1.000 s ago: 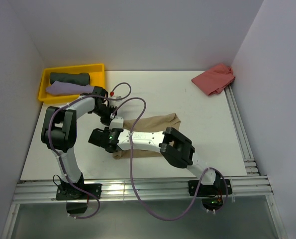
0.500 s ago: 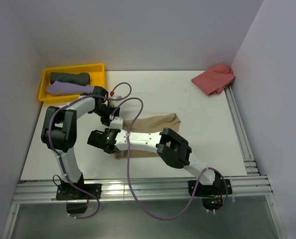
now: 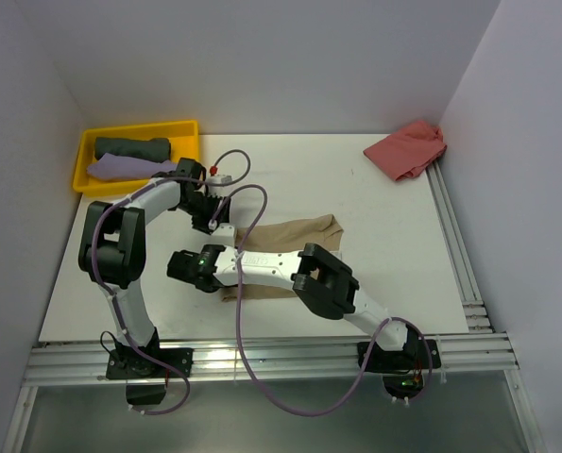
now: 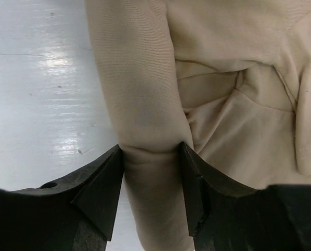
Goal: Roll the t-shirts
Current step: Roll the tshirt
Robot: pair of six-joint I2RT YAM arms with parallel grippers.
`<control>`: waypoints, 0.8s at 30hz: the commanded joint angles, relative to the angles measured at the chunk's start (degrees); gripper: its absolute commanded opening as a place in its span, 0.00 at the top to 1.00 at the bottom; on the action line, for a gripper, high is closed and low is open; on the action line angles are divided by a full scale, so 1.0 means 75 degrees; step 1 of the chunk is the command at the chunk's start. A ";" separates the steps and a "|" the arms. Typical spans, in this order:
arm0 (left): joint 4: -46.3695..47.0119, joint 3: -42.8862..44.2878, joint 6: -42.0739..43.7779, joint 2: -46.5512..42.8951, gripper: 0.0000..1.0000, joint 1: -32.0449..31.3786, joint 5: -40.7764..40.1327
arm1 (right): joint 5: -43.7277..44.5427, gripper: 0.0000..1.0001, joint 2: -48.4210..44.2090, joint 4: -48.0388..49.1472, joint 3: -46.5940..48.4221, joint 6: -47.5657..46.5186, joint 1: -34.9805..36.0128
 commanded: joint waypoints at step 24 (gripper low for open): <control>-0.0741 0.0709 0.0774 -0.0723 0.37 0.1305 0.0596 | -0.3661 0.82 -0.2598 0.8354 -0.5169 -0.0904 -0.0613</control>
